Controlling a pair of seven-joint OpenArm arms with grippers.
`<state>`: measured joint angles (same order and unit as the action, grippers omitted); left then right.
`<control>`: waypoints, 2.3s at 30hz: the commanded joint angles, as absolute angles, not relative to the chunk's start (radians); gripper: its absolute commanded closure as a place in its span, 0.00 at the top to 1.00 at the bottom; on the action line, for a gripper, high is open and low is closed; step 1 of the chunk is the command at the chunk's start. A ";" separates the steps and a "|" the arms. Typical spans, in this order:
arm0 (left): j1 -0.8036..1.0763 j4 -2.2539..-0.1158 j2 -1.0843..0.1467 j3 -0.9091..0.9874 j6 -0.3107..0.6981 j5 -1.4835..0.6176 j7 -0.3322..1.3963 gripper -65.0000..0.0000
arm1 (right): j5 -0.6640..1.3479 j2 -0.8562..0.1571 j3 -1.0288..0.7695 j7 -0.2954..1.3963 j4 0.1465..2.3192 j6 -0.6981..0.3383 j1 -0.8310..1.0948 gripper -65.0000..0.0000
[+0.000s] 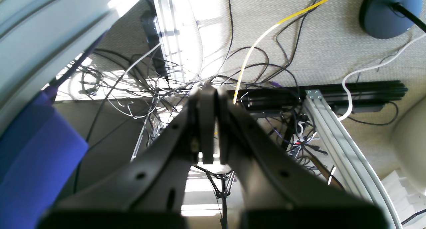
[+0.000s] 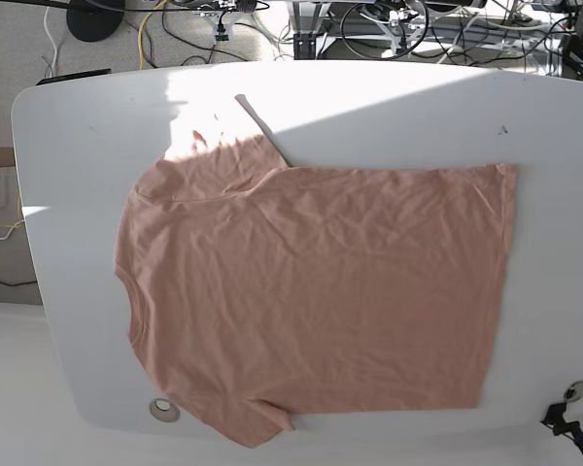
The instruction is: Fold the T-shirt properly
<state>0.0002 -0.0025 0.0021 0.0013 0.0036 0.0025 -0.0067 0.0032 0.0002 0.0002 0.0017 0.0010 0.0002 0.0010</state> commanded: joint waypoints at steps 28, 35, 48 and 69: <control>0.005 -0.011 -0.008 0.000 -0.002 -0.005 -0.054 0.00 | -0.001 -0.006 0.002 -0.008 0.000 -0.008 0.002 0.01; 0.007 -0.017 -0.007 -0.009 0.005 0.004 -0.056 0.02 | -0.001 -0.009 0.001 -0.009 0.005 -0.017 0.011 0.02; 0.011 -0.020 -0.008 -0.007 0.005 0.001 -0.055 0.02 | -0.005 -0.011 0.000 -0.019 0.014 -0.015 0.024 0.01; 0.036 -0.028 -0.012 -0.018 -0.008 -0.004 -0.062 0.29 | -0.007 0.002 -0.005 -0.114 0.038 -0.022 0.039 0.03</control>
